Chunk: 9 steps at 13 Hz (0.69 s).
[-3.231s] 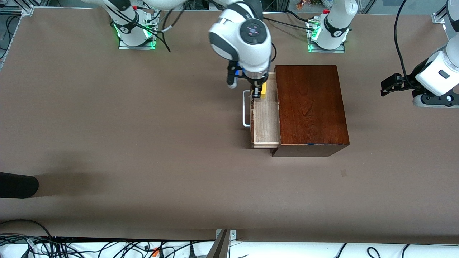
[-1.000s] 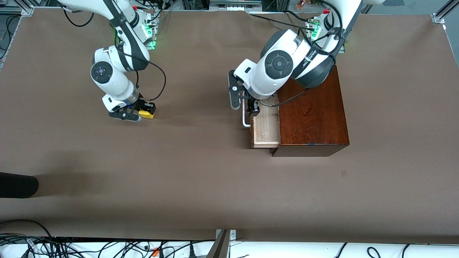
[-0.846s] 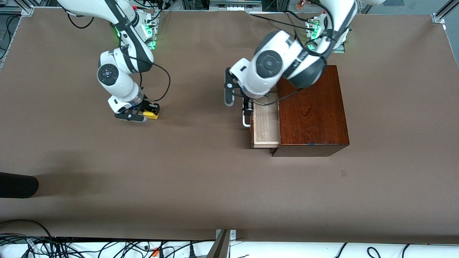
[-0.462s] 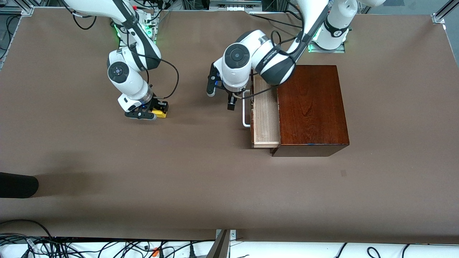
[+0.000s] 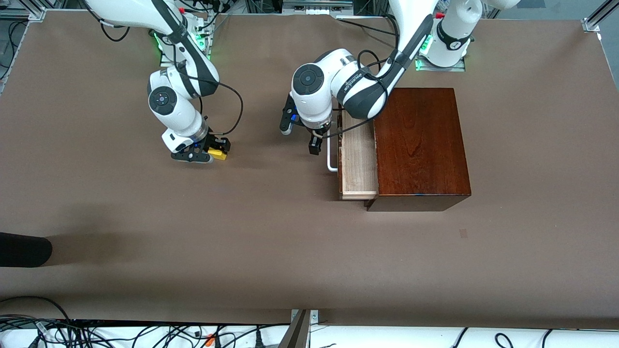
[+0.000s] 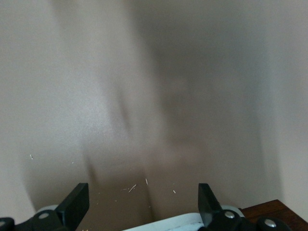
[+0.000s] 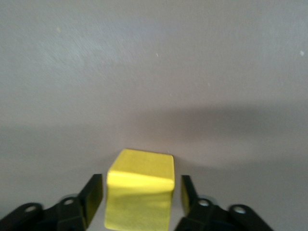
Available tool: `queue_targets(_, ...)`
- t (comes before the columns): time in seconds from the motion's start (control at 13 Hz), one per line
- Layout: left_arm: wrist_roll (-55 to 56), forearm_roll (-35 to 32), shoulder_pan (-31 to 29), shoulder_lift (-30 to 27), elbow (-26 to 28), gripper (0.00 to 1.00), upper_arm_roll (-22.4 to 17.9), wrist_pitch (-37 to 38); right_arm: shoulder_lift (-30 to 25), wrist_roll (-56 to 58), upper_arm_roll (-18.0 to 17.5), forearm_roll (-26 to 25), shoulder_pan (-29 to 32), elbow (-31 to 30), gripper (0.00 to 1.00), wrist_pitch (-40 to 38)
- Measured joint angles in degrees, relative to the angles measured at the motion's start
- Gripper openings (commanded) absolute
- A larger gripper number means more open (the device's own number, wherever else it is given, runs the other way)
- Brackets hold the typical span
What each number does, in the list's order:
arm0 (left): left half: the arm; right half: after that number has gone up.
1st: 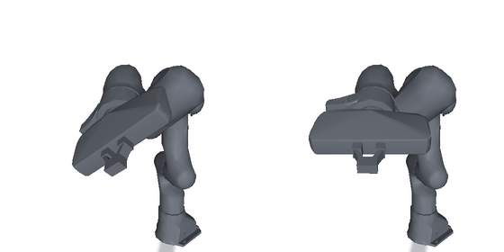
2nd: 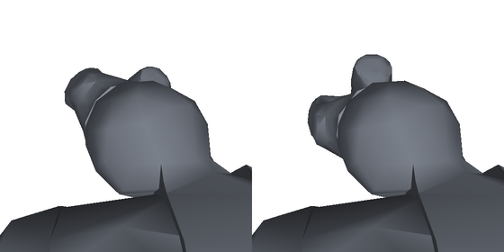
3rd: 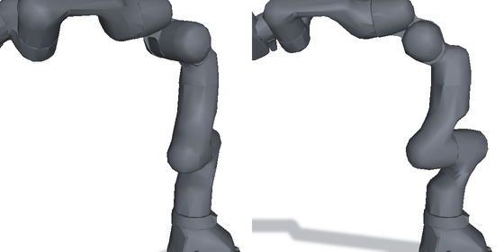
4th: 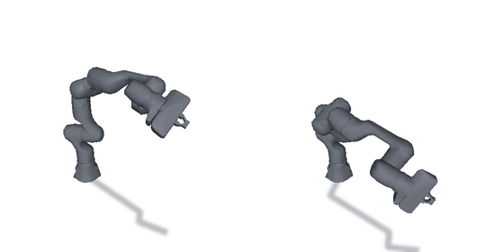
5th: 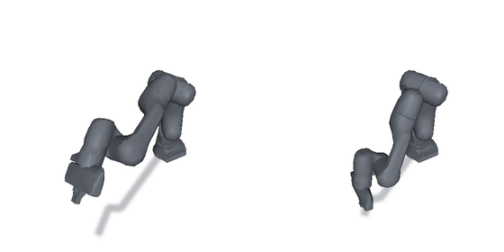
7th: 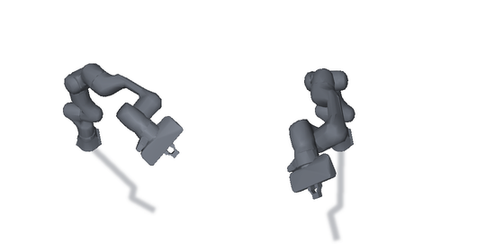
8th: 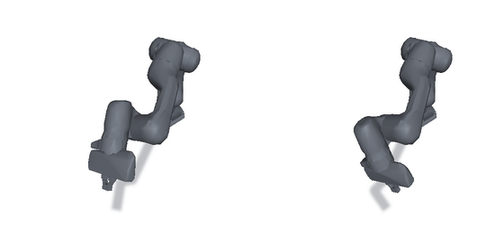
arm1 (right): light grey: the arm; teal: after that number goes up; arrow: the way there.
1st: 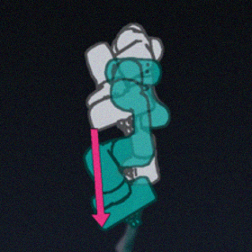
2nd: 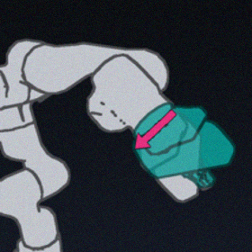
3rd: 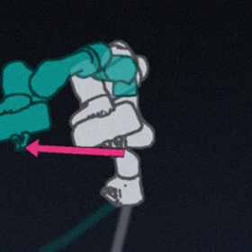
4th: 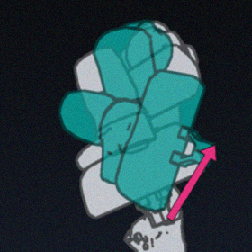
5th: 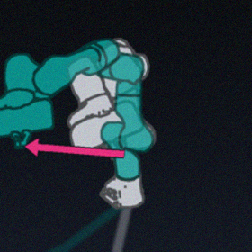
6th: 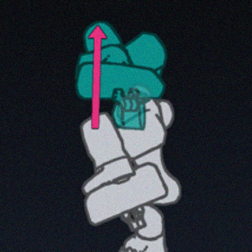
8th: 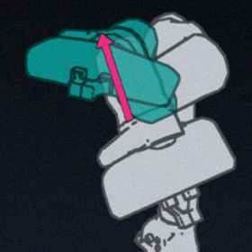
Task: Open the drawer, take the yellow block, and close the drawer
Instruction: 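Place the cube with the right gripper while the left gripper pushes the drawer, then push the drawer shut with the left gripper while the right gripper retracts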
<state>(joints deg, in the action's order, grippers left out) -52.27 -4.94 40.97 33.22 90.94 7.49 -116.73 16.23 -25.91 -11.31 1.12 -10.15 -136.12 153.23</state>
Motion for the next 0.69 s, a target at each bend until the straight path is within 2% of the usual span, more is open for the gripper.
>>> queue_targets(0.15, 0.09, -0.6, 0.05, 0.05, -0.02, 1.0, -0.02, 0.06, -2.6, 0.01, 0.15, 0.0, 0.02, 1.31, 1.0, -3.93)
queue_targets(0.23, 0.16, -0.62, 0.05, 0.05, -0.05, 1.0, -0.04, 0.24, -4.68, 0.01, 0.4, 0.01, 0.04, 2.53, 1.0, -8.61)
queue_targets(0.46, 0.54, -0.64, -0.07, 0.11, -0.47, 1.0, -0.56, 2.65, -10.81, 0.32, 2.42, 0.08, 0.05, 9.88, 1.0, -28.67)
queue_targets(0.69, 0.59, -1.14, -0.45, 0.13, -0.59, 1.0, -1.53, 5.57, -12.38, 6.75, 6.54, 0.24, 0.05, 19.36, 1.0, -45.17)
